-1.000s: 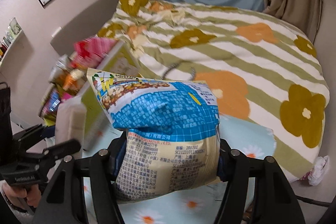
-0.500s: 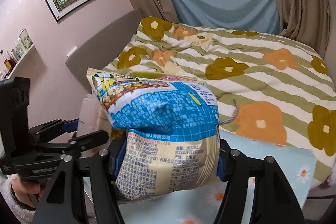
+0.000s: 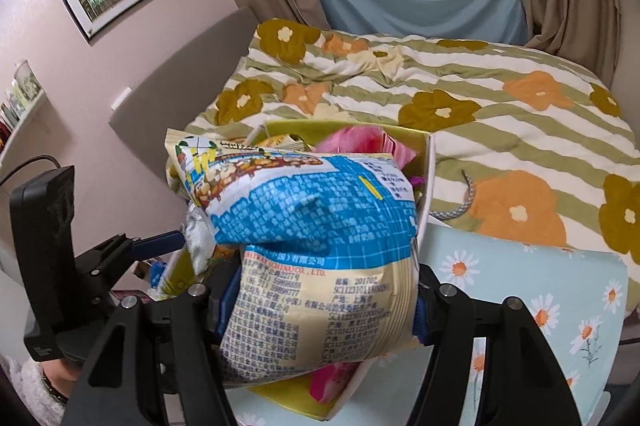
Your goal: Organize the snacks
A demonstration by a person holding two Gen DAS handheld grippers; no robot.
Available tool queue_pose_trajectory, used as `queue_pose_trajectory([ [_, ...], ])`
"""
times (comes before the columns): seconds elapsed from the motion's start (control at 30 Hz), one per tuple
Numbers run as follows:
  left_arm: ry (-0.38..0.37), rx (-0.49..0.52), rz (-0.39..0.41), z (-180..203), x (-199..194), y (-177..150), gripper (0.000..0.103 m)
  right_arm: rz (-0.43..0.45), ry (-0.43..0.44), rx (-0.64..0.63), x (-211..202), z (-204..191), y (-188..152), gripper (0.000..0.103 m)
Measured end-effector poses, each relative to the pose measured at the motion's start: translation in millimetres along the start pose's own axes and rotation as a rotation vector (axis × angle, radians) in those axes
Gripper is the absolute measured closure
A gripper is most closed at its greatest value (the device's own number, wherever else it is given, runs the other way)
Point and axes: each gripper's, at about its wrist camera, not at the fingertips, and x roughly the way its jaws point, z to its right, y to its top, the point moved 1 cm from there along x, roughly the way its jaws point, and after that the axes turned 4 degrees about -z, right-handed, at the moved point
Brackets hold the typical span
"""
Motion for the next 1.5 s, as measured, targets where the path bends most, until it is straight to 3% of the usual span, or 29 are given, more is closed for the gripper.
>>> queue_pose_trajectory([
  [0.3,0.075,-0.03,0.037,-20,-23,-4,0.0,-0.043,-0.02,-0.071,20,-18,21,0.042],
  [0.5,0.098,-0.056,0.038,-40,-23,-2,0.0,-0.079,-0.062,-0.099,57,-31,41,0.04],
  [0.53,0.101,-0.055,0.034,-43,-21,-2,0.0,-0.083,-0.071,-0.095,63,-31,42,0.036],
  [0.63,0.105,-0.045,0.027,-45,-17,-5,0.0,-0.075,-0.095,-0.074,72,-26,40,0.0],
  [0.9,0.096,-0.017,0.012,-44,-7,-12,0.0,-0.014,-0.138,-0.02,55,-12,24,0.0],
  [1.1,0.11,0.0,0.075,-23,-40,-14,0.0,0.057,-0.138,-0.034,12,-24,18,0.0],
  [1.27,0.139,0.037,0.154,10,-84,-19,0.0,0.16,-0.169,-0.052,-53,-37,6,0.0],
  [1.5,0.132,0.039,0.265,50,-137,-37,0.0,0.274,-0.277,0.016,-148,-33,-44,0.0],
])
